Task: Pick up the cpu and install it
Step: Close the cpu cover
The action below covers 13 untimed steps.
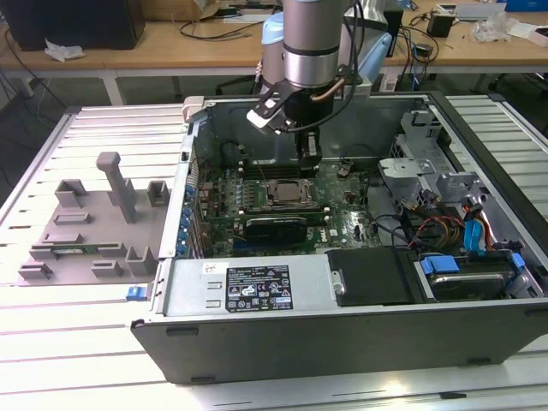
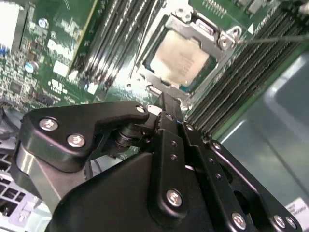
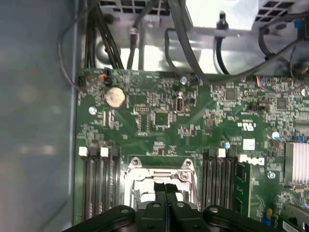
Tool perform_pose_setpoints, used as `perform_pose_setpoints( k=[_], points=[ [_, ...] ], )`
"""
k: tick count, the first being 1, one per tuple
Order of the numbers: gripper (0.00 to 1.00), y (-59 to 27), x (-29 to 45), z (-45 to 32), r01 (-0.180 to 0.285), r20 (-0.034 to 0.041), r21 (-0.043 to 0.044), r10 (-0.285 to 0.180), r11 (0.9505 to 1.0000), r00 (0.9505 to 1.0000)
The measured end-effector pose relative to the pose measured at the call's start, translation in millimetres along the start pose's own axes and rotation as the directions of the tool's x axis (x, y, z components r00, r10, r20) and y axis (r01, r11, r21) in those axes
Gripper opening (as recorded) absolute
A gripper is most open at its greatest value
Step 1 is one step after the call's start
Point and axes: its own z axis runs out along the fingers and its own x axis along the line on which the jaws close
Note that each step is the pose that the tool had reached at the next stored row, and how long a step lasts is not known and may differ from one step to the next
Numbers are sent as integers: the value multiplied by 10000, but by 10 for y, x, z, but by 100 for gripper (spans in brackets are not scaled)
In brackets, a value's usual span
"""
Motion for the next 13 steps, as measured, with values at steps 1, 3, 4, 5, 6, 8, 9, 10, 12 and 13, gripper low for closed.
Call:
perform_pose_setpoints(
  k=[1,3,4,5,6,8,9,10,12,13],
  points=[
    [11,-21,-15,10,1,0,0,-1,10000,10000],
    [11,-47,-29,19,1,-2,-1,-1,10000,10000],
    [11,-47,-29,19,2,-1,0,-2,10000,10000],
    [11,-47,-29,19,3,0,0,-3,10000,10000],
    [11,-47,-29,19,4,0,0,-4,10000,10000],
    [11,-47,-29,18,45,0,-1,-45,10000,10000],
    [11,-47,-29,18,173,-3,-8,-173,9998,9998],
    [11,-47,-29,19,435,-9,-19,-435,9991,9991],
    [11,-47,-29,20,973,-21,-46,-973,9952,9953],
    [11,-48,-29,20,1151,-23,-53,-1151,9933,9934]
  ],
)
